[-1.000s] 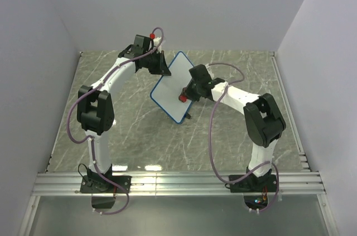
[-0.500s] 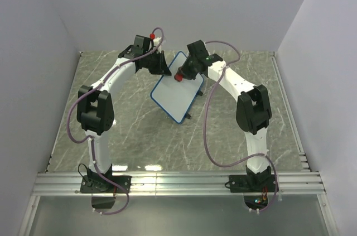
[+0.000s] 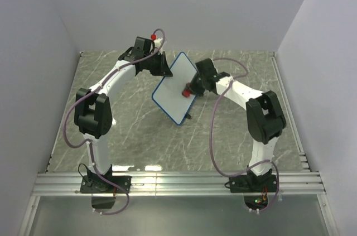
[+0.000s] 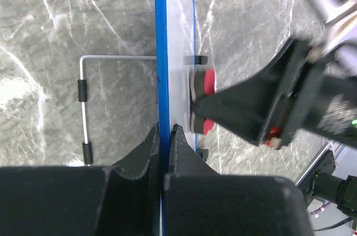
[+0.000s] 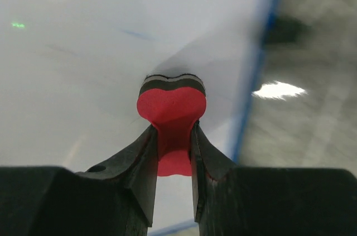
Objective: Erase the whiteboard
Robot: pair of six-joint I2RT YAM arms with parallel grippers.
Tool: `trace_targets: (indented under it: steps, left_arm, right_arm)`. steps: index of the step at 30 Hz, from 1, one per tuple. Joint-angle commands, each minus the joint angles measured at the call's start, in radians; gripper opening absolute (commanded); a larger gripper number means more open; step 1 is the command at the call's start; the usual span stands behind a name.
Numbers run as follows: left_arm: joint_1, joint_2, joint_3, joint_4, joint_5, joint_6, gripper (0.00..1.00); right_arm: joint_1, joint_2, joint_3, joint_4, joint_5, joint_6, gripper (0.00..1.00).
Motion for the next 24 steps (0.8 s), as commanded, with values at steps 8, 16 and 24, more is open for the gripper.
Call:
trace_targets:
  steps: [8,16,24]
  left_arm:
    - [-0.06,0.005,-0.094,-0.139,-0.154,0.094,0.28]
    - [-0.06,-0.005,-0.113,-0.148,-0.171,0.084,0.4]
    - [-0.061,-0.084,-0.092,-0.176,-0.232,0.067,0.59]
  right_arm:
    - [-0.087,-0.356,-0.298,-0.068,0.178,-0.121,0.0]
    - [-0.086,-0.344,-0.356,-0.13,0.26,-0.161,0.21]
    - [-0.087,-0.385,-0.37,-0.18,0.295,-0.209,1.0]
